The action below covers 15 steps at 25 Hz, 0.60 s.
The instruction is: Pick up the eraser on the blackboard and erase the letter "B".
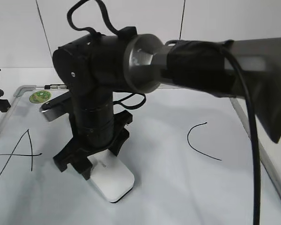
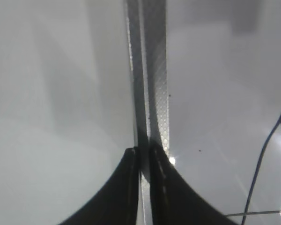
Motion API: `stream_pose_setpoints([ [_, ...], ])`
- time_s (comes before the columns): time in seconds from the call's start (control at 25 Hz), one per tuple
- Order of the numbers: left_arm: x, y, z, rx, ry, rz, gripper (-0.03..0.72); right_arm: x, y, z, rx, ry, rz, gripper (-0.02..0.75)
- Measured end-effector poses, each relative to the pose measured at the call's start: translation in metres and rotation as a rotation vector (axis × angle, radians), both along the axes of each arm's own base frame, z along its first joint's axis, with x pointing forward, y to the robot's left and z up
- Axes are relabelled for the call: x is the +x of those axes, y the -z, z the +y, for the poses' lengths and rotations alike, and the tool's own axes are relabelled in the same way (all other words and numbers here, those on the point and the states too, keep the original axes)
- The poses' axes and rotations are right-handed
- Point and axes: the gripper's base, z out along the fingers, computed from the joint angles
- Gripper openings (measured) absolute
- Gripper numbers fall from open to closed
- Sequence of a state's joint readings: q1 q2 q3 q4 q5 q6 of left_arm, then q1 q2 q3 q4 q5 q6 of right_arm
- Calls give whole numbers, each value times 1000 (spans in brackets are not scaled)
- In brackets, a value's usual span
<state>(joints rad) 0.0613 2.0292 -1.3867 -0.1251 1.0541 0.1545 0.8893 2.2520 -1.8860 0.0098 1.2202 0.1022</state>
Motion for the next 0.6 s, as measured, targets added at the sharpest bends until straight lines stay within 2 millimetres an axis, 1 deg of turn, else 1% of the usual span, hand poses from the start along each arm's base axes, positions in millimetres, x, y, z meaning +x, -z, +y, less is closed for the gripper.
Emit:
stream_pose_setpoints([
  [0.16,0,0,0,0,0,2,22,-10,0,8,1,-31,1,570],
  [0.36,0,0,0,1,1,4,22,-6,-2,8,-16,-12,-19,570],
  [0.44,0,0,0,1,1,4,22,0,-4,7,-17,18,-23,570],
  [0.52,0,0,0,1,1,4,22,13,-5,2,0,59,-27,569],
  [0.6,0,0,0,0,0,4,22,35,-6,-11,15,118,-40,569],
])
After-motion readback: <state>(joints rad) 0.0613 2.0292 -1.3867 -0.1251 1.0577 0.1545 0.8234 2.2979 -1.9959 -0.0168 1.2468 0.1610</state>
